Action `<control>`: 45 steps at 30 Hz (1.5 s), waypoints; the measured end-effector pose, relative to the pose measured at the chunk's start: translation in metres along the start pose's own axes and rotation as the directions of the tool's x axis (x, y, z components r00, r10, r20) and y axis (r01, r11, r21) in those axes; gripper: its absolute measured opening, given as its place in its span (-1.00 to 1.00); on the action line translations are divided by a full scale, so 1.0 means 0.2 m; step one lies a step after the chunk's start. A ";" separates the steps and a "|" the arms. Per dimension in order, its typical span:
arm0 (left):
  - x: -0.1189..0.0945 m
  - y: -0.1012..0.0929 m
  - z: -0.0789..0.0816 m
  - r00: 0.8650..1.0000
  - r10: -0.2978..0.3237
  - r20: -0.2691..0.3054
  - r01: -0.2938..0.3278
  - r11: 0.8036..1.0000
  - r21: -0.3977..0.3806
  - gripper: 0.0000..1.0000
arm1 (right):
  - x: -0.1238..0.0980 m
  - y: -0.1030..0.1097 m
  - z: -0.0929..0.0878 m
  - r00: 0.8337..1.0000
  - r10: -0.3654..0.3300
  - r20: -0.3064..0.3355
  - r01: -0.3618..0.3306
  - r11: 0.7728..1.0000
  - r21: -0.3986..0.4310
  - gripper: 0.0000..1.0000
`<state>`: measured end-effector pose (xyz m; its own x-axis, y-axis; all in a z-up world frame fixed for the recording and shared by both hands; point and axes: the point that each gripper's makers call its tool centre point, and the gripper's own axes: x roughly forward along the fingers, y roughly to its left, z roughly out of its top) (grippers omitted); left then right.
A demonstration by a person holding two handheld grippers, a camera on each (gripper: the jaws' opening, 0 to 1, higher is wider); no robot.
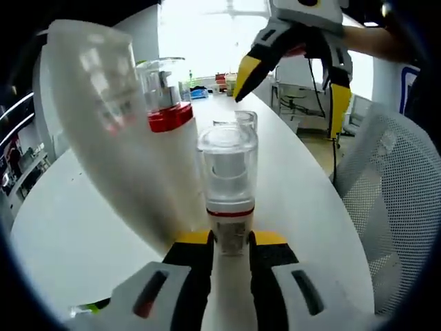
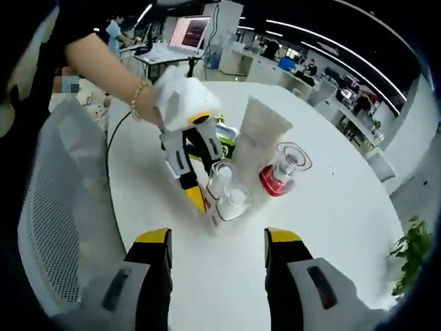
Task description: Arrange the skincare products in the storage area until every visible bottle or jar stands upright without overlapping.
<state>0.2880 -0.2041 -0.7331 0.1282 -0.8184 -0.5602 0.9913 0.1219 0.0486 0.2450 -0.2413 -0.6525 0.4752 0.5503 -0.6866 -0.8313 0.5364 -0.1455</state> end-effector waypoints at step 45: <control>-0.18 -0.05 -0.09 0.999 0.033 -0.043 -0.037 0.994 -0.103 -0.19 | -0.06 0.05 0.04 0.963 -0.070 0.262 -0.027 0.937 0.349 0.85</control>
<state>0.2730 -0.1655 -0.7277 0.1592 -0.7889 -0.5936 0.9778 0.2091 -0.0157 0.2331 -0.2365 -0.6401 0.5911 0.6596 -0.4641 -0.6911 0.7109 0.1303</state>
